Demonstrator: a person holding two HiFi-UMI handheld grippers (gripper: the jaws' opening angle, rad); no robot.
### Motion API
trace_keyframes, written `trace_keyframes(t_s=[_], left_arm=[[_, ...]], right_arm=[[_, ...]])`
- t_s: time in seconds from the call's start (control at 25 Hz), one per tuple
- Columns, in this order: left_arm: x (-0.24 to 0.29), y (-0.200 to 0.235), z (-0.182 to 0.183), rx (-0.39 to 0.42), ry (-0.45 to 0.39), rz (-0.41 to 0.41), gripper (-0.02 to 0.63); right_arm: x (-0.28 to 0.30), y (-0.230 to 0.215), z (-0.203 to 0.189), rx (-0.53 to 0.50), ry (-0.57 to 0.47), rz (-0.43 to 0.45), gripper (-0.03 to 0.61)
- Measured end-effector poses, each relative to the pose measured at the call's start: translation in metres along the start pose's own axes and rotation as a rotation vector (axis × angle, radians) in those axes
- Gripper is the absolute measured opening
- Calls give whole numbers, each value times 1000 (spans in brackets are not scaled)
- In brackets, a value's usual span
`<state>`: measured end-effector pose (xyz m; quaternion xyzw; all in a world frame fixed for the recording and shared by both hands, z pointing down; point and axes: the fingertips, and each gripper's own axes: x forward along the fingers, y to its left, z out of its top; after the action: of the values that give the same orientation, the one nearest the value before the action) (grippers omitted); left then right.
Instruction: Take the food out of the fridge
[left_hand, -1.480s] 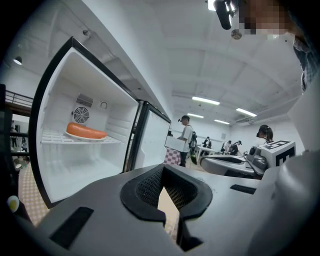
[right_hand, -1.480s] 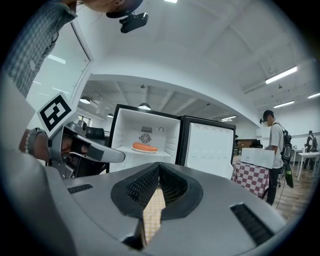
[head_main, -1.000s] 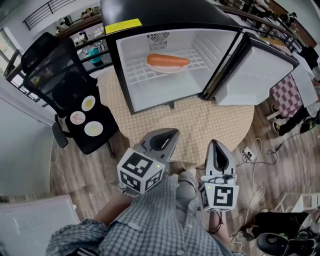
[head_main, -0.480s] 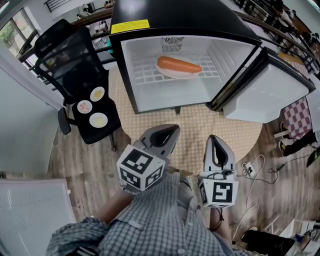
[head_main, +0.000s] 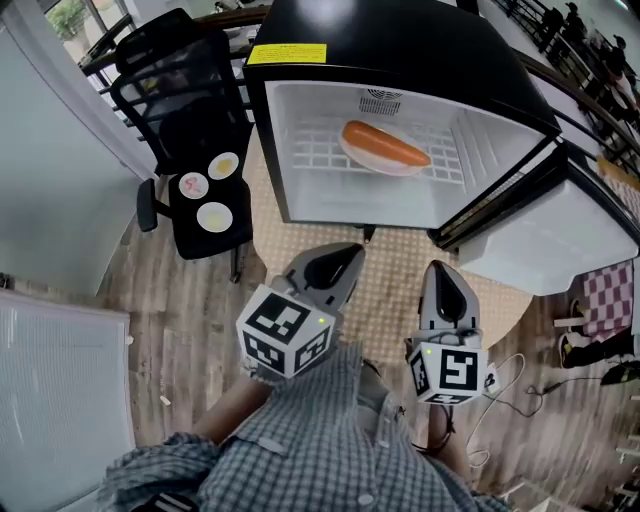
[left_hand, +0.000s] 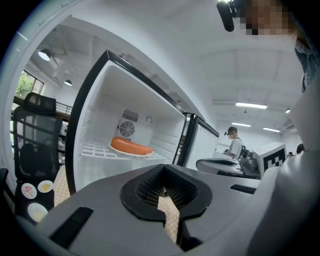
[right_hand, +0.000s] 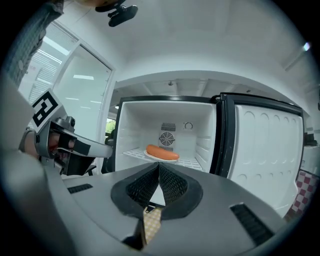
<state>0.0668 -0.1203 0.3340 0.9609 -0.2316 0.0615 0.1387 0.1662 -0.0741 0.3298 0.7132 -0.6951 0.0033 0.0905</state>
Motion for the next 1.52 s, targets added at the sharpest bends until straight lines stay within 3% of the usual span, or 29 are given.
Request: trace_keyframes(t_s=[0.16,0.44,0.64,1.16,1.52], left_arm=[[-1,6,2,-13,-17,74,3],[-10,17,5,-37,-53,187,3],[-18,26,3,-48,-66,242,3],[-20,32,5,-38,-67,269,3],[-23,40,2,-44,-58,275,3]], right_arm=[[20,-12,-4,55,21,53,9],[57,-16,-6,309,58,161,9],[93,-17,-8,471,60,176,9],[158,-16,-26,880,102,202,11],[184,-14,-34,1098,92,161,42]])
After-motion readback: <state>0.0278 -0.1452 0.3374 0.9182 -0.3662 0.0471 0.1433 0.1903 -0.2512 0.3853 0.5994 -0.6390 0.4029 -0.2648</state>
